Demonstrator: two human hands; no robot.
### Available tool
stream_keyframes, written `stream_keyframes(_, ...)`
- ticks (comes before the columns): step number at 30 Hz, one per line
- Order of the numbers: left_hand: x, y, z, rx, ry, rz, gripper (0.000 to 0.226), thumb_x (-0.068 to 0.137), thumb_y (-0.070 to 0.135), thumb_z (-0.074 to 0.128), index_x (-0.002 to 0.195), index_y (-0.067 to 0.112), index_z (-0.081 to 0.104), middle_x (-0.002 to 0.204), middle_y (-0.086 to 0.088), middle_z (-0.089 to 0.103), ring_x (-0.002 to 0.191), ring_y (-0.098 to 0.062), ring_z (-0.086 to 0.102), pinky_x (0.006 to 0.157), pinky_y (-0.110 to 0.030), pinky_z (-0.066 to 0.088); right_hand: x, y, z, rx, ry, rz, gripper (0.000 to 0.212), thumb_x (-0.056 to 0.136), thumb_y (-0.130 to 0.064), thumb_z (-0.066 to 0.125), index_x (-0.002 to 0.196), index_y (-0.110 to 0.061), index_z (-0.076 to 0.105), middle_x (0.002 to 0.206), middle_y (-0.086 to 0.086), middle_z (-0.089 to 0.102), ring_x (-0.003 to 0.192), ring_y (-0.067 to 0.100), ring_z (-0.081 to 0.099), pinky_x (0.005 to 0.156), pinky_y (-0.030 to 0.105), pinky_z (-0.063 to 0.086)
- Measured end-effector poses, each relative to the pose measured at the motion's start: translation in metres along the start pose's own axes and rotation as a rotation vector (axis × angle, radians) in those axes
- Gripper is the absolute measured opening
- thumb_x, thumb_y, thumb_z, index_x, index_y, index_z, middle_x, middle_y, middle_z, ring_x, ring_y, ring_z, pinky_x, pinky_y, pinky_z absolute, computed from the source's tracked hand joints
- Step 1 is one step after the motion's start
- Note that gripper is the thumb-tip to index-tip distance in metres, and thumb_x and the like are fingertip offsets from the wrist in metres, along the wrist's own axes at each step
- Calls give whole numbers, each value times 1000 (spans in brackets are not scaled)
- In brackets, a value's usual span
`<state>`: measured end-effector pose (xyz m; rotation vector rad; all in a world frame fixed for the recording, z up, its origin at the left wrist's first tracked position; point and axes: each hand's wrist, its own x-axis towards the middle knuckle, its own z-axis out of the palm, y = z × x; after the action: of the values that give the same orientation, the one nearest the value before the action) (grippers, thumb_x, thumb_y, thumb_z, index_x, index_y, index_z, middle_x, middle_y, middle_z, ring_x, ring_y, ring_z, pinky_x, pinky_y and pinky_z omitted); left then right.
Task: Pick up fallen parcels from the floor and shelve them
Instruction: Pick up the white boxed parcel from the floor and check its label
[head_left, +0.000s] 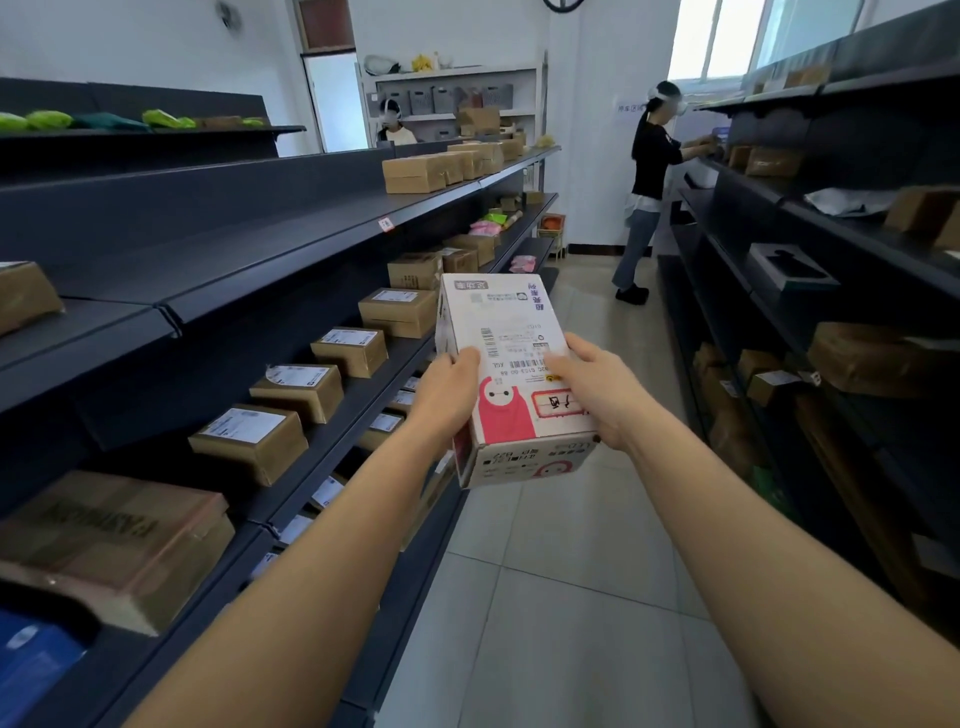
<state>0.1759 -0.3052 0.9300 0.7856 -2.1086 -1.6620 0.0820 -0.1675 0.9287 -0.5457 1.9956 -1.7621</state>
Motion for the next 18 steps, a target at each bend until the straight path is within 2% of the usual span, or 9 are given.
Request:
stream_keyframes(3,3,-1,1,-51,54,-3,40,97,36,37,125,9,47,121,-12,59,91,-27,70,79,-45,60,0,2,1,-1,-32,-35,25,102,-27,46,118,-42,58,89,-3,80,76,18,77,71,37,63)
stream_keyframes(5,3,0,1,-70,93,38,39,98,34,38,129,12,43,130,-11,47,95,-30,68,80,-50,59,-1,4,3,15,-41,-46,28,103,-30,43,121,-49,53,90,-6,80,79,17,77,68,35,63)
stream_keyframes(7,4,1,0,-114,120,74,34,97,32,42,128,18,37,132,-11,48,97,-29,68,79,-52,59,-2,6,6,51,-52,-74,29,104,-32,41,120,-53,52,93,-8,79,81,17,77,65,33,62)
stream_keyframes(9,2,2,0,-144,145,92,30,95,31,48,118,23,30,124,-10,55,90,-24,70,70,-43,62,-3,6,11,106,-60,-111,31,104,-31,40,122,-54,52,98,-8,79,85,18,77,69,36,62)
stream_keyframes(11,2,1,0,-183,163,132,33,95,30,51,115,23,26,110,-4,60,81,-15,71,53,-25,58,-3,3,16,143,-54,-149,36,105,-32,40,136,-48,46,108,-5,77,90,20,76,76,42,63)
stream_keyframes(12,1,1,0,-204,170,162,34,95,29,52,116,23,26,105,-1,61,78,-12,70,49,-20,55,-3,1,18,158,-51,-167,39,105,-32,40,142,-44,42,112,-4,76,92,21,76,80,45,62)
stream_keyframes(15,-1,4,-4,-251,170,249,39,96,30,54,121,21,25,103,4,62,82,-11,70,56,-20,55,-3,-4,22,191,-46,-214,44,105,-33,41,147,-40,37,118,-2,73,96,22,75,82,46,61)
stream_keyframes(18,-5,5,-8,-298,132,335,43,96,31,55,124,23,24,114,-1,62,89,-12,70,61,-17,56,-4,-5,27,220,-27,-277,43,104,-31,42,147,-40,39,117,-4,73,93,17,76,70,34,63)
